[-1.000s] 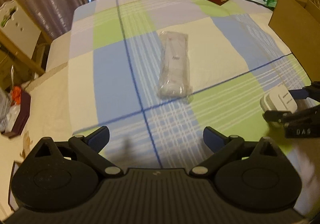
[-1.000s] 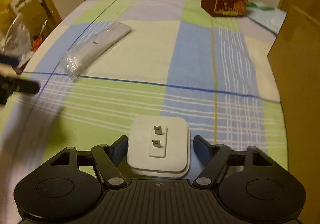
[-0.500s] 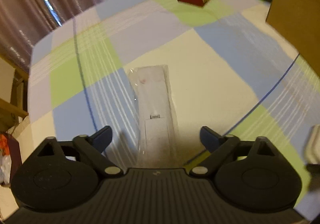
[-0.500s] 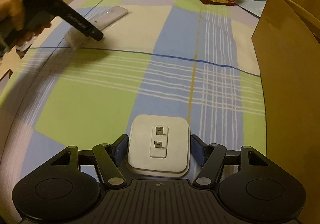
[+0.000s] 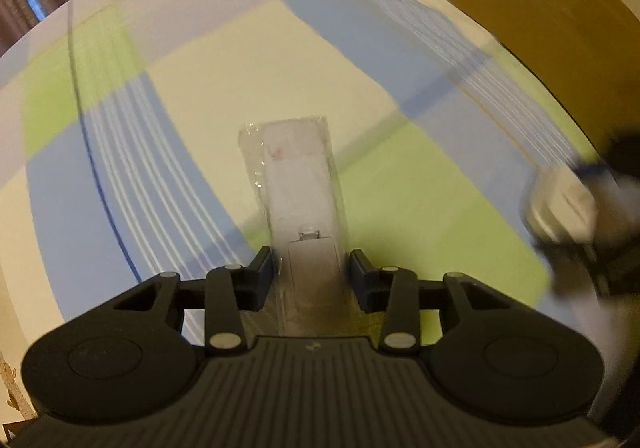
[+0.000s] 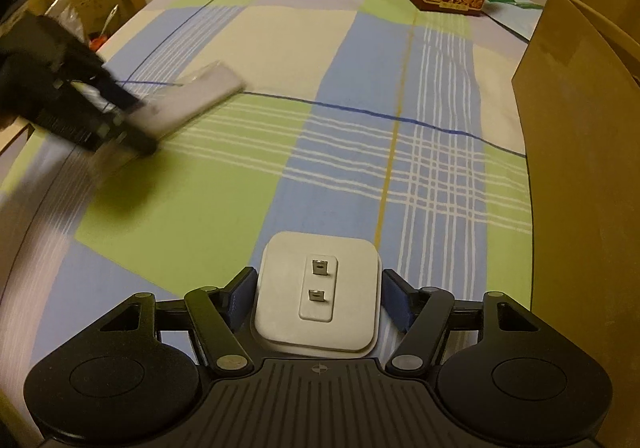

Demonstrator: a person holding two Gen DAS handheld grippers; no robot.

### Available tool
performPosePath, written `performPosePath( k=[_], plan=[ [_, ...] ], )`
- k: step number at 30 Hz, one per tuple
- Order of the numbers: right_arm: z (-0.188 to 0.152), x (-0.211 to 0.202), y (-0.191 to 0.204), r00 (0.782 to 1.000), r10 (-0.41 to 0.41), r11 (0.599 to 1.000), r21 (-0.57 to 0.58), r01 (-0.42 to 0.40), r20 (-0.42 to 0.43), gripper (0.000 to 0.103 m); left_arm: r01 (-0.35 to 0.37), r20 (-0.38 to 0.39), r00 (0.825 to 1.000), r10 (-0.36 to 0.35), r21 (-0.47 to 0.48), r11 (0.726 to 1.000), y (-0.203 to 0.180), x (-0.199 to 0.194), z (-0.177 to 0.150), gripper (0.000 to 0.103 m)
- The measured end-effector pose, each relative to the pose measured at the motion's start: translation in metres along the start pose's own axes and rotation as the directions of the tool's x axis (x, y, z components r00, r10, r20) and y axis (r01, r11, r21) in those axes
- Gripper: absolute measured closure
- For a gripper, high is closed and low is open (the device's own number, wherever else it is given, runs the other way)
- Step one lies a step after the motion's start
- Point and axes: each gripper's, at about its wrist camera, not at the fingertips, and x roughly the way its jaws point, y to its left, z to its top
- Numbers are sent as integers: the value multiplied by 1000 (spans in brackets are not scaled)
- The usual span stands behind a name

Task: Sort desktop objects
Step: 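Carry the wrapped item and plug adapter over the cardboard box with both grippers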

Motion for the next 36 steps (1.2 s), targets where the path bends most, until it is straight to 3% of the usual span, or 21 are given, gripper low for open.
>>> performPosePath(
  k=[2,5,7,8,14,17,21,23,26,29,31,33,36],
  plan=[
    [1,1,1,1000,-5,1000,1,5,2,37,-28,-12,1000,28,19,999,-11,-3,-9,52],
    [2,2,3,1000,-5,1000,0,5,5,39,-31,-15,999,31,-6,999,-16,-1,-12,51],
    [2,2,3,1000,-4,1000,10,4,3,40,-27,-7,1000,27,-22,999,-18,0,-12,55],
    [1,0,3,1000,-1,1000,16,1,-3,40,-25,-1,1000,25,-28,999,-19,-1,-11,67],
    [-9,-21,-6,995,102,988,119,-99,-15,40,5,-2,1000,-5,-125,992,-23,-13,-15,69],
    [-13,-38,-15,986,164,972,171,-163,10,40,57,28,998,-52,-224,973,-22,-28,-22,70],
    [-20,-55,-21,977,213,958,190,-214,25,40,166,83,986,-146,-373,913,-20,-47,-31,70],
    [-25,-61,-22,976,218,959,180,-219,27,40,183,75,983,-167,-396,900,-28,-51,-36,70],
    [-34,-64,-24,974,228,957,179,-227,16,40,101,3,994,-106,-335,937,-54,-47,-44,70],
    [-42,-68,-27,970,241,956,169,-240,12,40,20,-55,998,-39,-299,954,-74,-35,-52,69],
    [-44,-71,-29,968,252,955,160,-251,13,40,-48,-57,998,35,-243,969,-90,-32,-52,69],
    [-46,-73,-31,966,260,955,148,-259,15,40,-104,-61,994,94,-200,974,-103,-31,-50,68],
    [-48,-78,-35,961,277,951,135,-278,23,40,-111,-67,993,99,-221,969,-107,-30,-51,70]
  ],
)
